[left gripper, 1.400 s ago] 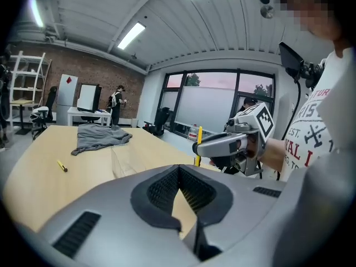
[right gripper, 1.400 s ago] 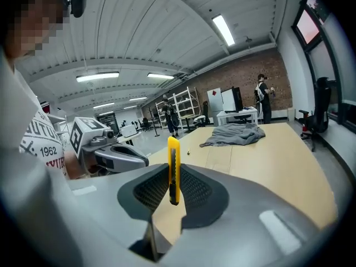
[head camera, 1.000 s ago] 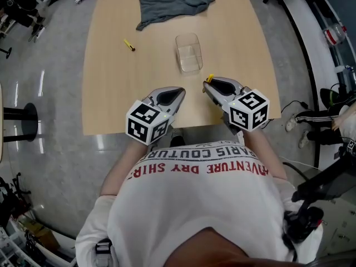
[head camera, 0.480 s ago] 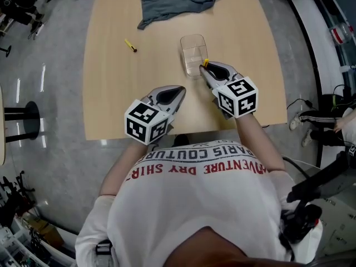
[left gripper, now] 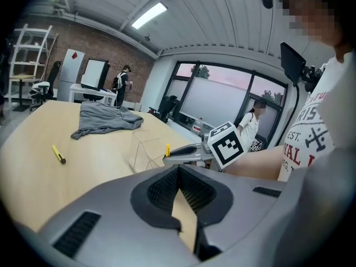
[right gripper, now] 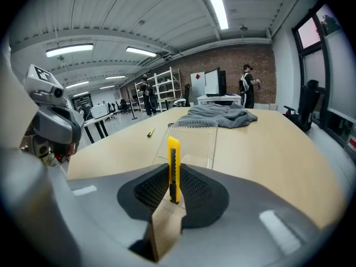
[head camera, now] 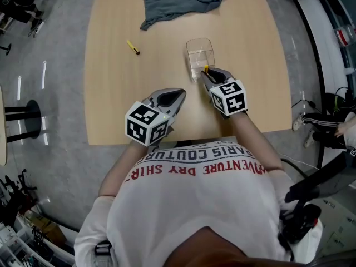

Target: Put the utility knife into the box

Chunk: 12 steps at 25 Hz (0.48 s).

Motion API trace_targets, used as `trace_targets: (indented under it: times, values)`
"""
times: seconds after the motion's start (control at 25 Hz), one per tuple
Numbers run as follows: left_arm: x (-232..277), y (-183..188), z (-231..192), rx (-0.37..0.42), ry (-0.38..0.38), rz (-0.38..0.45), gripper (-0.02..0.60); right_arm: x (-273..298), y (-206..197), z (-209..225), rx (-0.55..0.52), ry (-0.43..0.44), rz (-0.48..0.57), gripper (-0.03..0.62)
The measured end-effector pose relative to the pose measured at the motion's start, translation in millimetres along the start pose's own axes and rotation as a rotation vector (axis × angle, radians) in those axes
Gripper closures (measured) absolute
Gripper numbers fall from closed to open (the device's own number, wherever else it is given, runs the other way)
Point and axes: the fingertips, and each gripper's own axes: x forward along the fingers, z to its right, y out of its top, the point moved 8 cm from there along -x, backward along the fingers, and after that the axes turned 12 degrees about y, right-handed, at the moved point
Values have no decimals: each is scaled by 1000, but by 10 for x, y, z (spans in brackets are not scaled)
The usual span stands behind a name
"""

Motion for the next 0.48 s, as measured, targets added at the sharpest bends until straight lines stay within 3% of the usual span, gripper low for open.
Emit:
trace_targets:
  times: [0.48]
  values:
    - [196, 65, -370, -4, 5, -5, 578, 440, -77, 188, 29, -2, -146, 537]
